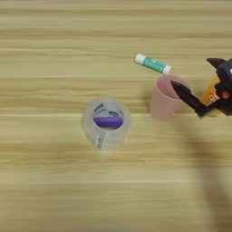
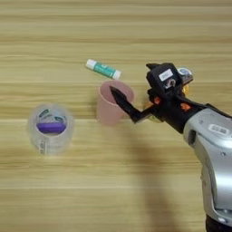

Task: Move the objects on the table

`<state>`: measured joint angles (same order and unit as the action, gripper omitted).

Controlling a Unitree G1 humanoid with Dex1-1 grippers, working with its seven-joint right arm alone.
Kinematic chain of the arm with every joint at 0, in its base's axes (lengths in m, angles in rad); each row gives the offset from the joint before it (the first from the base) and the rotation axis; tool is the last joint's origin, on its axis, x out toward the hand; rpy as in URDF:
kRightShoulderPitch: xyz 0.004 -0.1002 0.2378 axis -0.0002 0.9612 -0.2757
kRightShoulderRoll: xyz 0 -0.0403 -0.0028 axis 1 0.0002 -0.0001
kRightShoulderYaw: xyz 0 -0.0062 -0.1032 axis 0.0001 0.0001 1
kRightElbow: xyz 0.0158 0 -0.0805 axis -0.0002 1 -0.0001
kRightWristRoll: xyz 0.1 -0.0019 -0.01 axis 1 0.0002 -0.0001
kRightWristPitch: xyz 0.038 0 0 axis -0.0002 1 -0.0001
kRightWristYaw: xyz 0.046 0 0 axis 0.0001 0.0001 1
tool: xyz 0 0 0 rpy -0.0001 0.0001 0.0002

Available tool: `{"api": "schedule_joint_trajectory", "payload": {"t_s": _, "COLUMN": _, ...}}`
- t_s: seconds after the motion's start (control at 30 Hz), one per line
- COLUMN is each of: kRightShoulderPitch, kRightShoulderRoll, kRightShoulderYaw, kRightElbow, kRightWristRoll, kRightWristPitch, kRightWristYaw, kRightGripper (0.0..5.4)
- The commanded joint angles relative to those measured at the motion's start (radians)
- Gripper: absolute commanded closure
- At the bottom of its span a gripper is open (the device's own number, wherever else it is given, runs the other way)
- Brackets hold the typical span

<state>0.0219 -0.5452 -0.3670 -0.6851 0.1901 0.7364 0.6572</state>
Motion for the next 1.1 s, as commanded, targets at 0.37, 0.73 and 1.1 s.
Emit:
{"api": "schedule_joint_trajectory", "payload": {"t_s": 0.37, "kRightShoulderPitch": 0.191, "kRightShoulderRoll": 0.053, "kRightShoulderYaw": -0.001, "kRightElbow": -0.009, "kRightWristRoll": 0.028, "kRightWristPitch": -0.1, "kRightWristYaw": -0.041, "kRightGripper": 0.04}}
{"api": "schedule_joint_trajectory", "payload": {"t_s": 0.73, "kRightShoulderPitch": 0.211, "kRightShoulderRoll": 0.116, "kRightShoulderYaw": 0.071, "kRightElbow": 0.116, "kRightWristRoll": 0.005, "kRightWristPitch": -0.164, "kRightWristYaw": -0.099, "kRightGripper": 0.04}}
{"api": "schedule_joint_trajectory", "payload": {"t_s": 1.1, "kRightShoulderPitch": 0.21, "kRightShoulderRoll": 0.149, "kRightShoulderYaw": 0.147, "kRightElbow": 0.188, "kRightWristRoll": -0.011, "kRightWristPitch": -0.213, "kRightWristYaw": -0.137, "kRightGripper": 0.04}}
